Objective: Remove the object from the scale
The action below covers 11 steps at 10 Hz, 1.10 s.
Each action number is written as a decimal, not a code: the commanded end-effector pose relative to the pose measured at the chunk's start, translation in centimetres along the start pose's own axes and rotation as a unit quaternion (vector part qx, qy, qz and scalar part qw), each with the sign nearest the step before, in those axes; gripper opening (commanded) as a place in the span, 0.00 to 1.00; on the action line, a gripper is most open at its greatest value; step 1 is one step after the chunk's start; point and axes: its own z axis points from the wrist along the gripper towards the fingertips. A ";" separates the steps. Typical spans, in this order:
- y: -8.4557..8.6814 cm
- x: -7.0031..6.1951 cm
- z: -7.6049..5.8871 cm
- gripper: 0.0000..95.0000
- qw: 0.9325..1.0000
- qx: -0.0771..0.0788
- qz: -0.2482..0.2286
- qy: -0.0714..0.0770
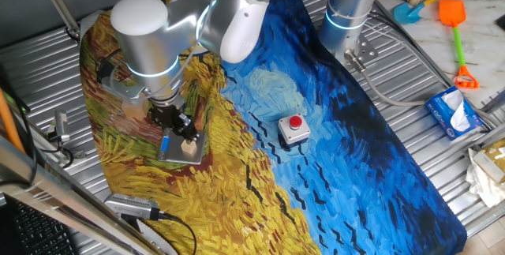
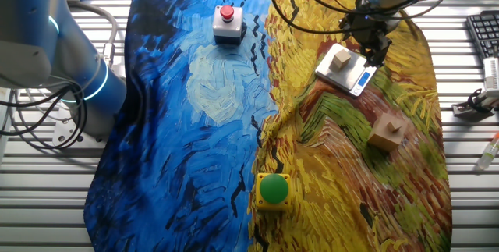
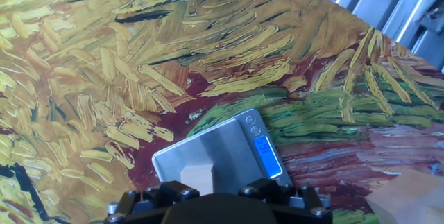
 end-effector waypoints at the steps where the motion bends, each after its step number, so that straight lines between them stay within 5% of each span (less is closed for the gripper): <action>1: 0.0 0.0 -0.1 0.80 1.000 0.001 0.000 0.001; 6: -0.1 0.0 -0.1 0.80 1.000 -0.002 -0.003 0.002; 7: -0.1 0.0 -0.1 0.60 1.000 -0.003 -0.010 0.003; 11: -0.1 0.0 -0.1 0.60 1.000 -0.010 -0.028 0.008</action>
